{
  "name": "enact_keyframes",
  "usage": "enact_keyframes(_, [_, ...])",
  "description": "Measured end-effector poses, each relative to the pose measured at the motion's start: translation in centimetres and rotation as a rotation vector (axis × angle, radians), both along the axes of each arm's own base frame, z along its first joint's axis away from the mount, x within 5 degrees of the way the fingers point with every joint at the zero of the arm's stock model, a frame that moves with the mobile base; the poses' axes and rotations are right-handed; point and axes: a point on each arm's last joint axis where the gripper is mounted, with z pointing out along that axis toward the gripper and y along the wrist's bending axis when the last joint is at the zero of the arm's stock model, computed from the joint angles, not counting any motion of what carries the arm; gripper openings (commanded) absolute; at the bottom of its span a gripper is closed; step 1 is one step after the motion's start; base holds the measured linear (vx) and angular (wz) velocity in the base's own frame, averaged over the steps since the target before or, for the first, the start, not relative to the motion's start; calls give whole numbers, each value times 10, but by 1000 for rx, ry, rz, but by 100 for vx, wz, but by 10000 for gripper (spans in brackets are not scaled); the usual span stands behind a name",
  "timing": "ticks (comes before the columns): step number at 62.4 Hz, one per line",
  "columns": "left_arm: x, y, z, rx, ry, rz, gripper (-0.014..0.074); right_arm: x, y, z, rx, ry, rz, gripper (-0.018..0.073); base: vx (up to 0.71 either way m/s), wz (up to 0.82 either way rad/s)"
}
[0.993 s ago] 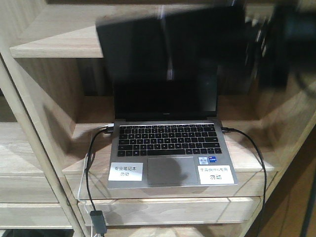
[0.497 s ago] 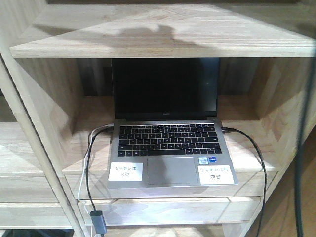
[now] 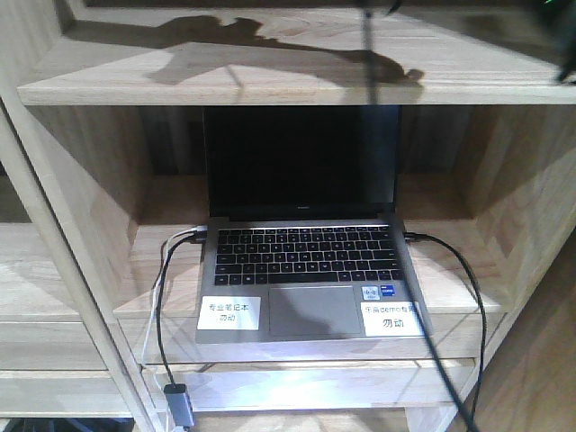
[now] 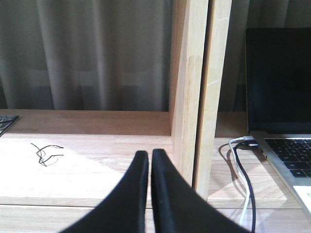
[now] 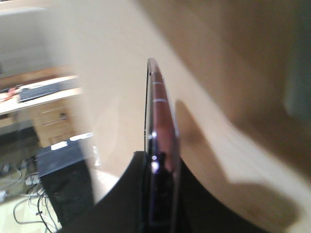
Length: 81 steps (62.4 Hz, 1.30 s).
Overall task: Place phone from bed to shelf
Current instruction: 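Lower the phone onto the upper shelf and open the right gripper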
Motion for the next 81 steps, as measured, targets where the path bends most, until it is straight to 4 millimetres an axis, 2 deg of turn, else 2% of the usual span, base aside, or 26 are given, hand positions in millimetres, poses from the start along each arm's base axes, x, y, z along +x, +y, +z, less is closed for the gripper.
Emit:
enact_keyframes(7, [0, 0, 0, 0, 0, 0, 1, 17, 7, -26, -18, 52, -5, -2, 0, 0])
enact_keyframes(14, [0, 0, 0, 0, 0, 0, 1, 27, 10, -40, -18, 79, -22, 2, 0, 0])
enact_keyframes(22, [0, 0, 0, 0, 0, 0, 1, 30, 10, -42, -11, 82, -32, 23, 0, 0])
enact_keyframes(31, [0, 0, 0, 0, 0, 0, 1, 32, 10, -42, -16, 78, -50, 89, 0, 0])
enact_keyframes(37, [0, 0, 0, 0, 0, 0, 1, 33, 10, -42, -19, 73, -63, 171, 0, 0])
enact_keyframes(52, [0, 0, 0, 0, 0, 0, 1, 36, 8, -42, -9, 89, -109, 490, 0, 0])
enact_keyframes(61, [0, 0, 0, 0, 0, 0, 1, 38, 7, -43, -13, 93, -130, 630, 0, 0])
enact_keyframes(67, [0, 0, 0, 0, 0, 0, 1, 38, 7, -43, -17, 92, -136, 646, 0, 0])
enact_keyframes(81, [0, 0, 0, 0, 0, 0, 1, 38, 6, -43, -25, 90, -144, 597, 0, 0])
